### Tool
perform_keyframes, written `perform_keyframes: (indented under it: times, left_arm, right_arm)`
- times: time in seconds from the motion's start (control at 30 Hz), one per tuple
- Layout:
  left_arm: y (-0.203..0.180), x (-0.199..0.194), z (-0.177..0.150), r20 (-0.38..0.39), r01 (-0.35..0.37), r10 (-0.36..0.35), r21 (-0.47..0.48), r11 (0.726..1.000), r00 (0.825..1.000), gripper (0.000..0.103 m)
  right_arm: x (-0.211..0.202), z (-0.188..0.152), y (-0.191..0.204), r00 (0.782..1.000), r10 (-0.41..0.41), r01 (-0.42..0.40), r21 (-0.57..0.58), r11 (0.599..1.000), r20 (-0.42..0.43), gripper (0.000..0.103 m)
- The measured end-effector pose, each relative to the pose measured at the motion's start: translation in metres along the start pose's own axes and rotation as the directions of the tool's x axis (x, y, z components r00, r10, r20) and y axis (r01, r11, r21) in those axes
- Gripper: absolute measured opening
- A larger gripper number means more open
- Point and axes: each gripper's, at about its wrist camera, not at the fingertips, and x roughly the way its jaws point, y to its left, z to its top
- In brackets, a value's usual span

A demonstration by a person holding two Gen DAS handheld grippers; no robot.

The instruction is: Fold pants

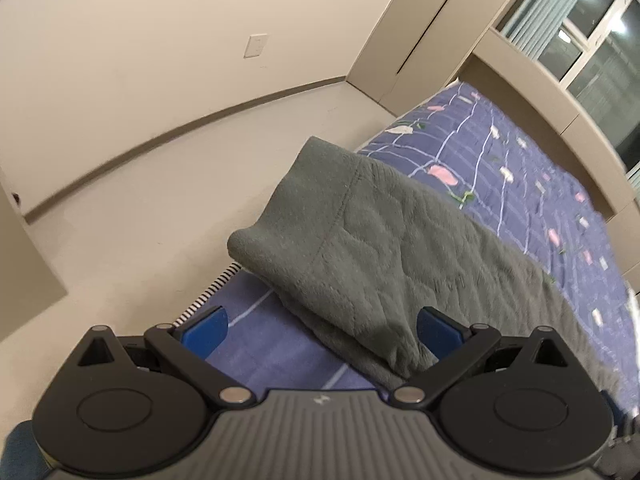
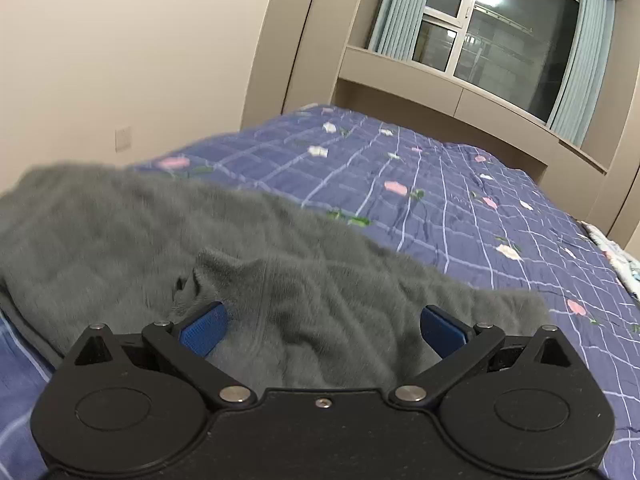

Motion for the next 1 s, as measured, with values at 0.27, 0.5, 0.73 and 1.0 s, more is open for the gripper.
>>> perform_keyframes:
  times: [0.27, 0.5, 0.73, 1.0]
  left_arm:
    - [0.046, 0.023, 0.003, -0.003, 0.174, -0.177, -0.185, 0.967, 0.984, 0.102]
    - [0.052, 0.035, 0.003, 0.030, 0.243, -0.243, -0.240, 0.940, 0.970, 0.098]
    - [0.046, 0.041, 0.003, 0.071, 0.297, -0.289, -0.265, 0.917, 0.955, 0.097]
    - [0.064, 0.033, -0.002, 0.139, 0.258, -0.220, -0.406, 0.877, 0.966, 0.038]
  right_arm:
    - [0.009, -0.009, 0.005, 1.000, -0.015, 0.015, 0.011, 1.000, 0.015, 0.103]
    - [0.007, -0.015, 0.008, 0.999, -0.030, 0.030, 0.018, 0.999, 0.036, 0.103]
    - [0.007, -0.015, 0.009, 0.999, -0.028, 0.027, 0.021, 0.999, 0.036, 0.103]
    - [0.007, -0.015, 0.008, 0.999, -0.023, 0.022, 0.033, 0.999, 0.041, 0.103]
